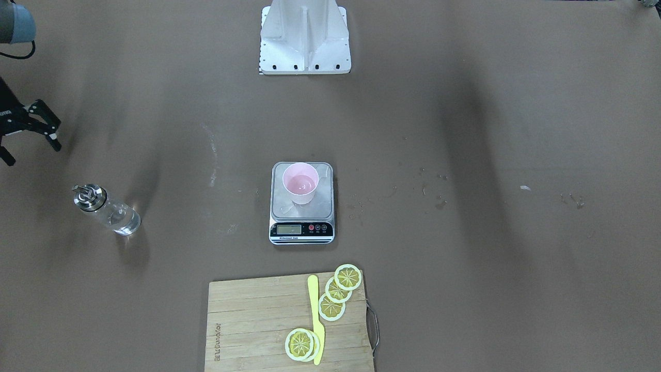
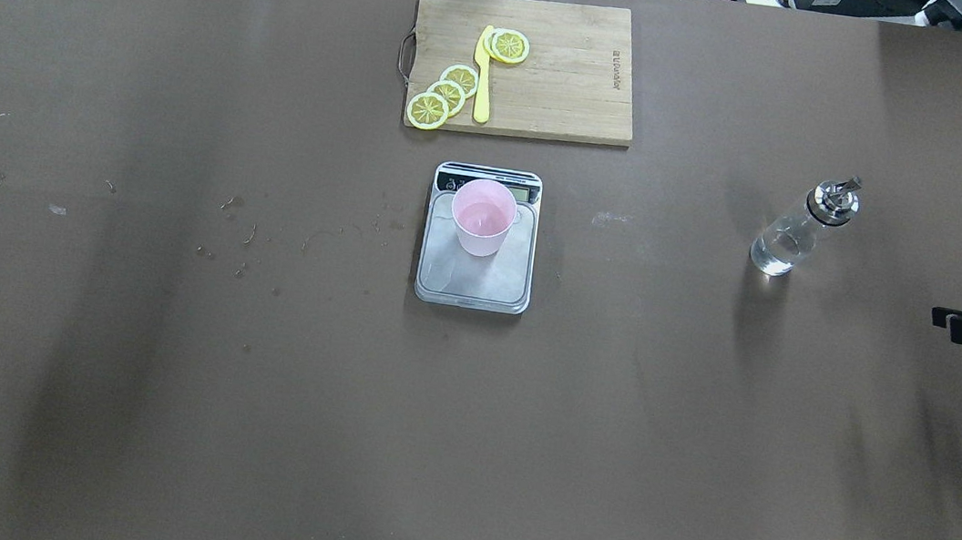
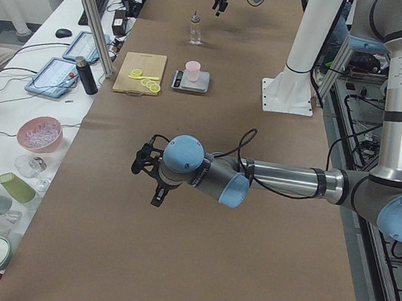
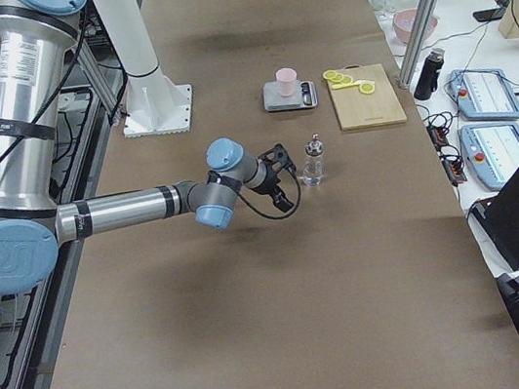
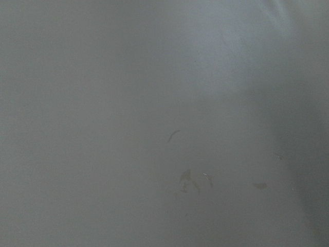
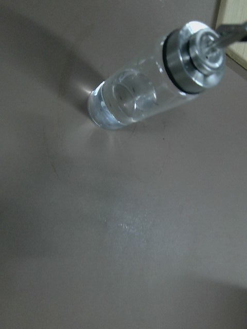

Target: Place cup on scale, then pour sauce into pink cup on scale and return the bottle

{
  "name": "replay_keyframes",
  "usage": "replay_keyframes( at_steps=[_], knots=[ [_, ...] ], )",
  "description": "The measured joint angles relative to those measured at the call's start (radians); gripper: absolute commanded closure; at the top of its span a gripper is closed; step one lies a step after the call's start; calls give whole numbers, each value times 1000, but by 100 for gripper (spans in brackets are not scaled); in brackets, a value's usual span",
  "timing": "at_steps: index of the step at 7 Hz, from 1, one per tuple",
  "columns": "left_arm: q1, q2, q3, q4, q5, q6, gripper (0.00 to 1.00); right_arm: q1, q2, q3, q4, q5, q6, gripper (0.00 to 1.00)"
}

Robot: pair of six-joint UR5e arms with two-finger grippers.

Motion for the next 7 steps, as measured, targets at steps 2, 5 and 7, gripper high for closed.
replay_keyframes(
  at_steps=[2, 5, 7],
  knots=[
    [0, 0, 0, 6, -1, 1, 3, 209, 74, -119, -60, 176, -144, 0],
    [-5, -2, 6, 13, -2, 3, 3, 381, 243, -252, -270, 330, -254, 0],
    [-19, -10, 10, 28, 3, 2, 3, 419, 383, -297, -511, 355, -349, 0]
  ],
)
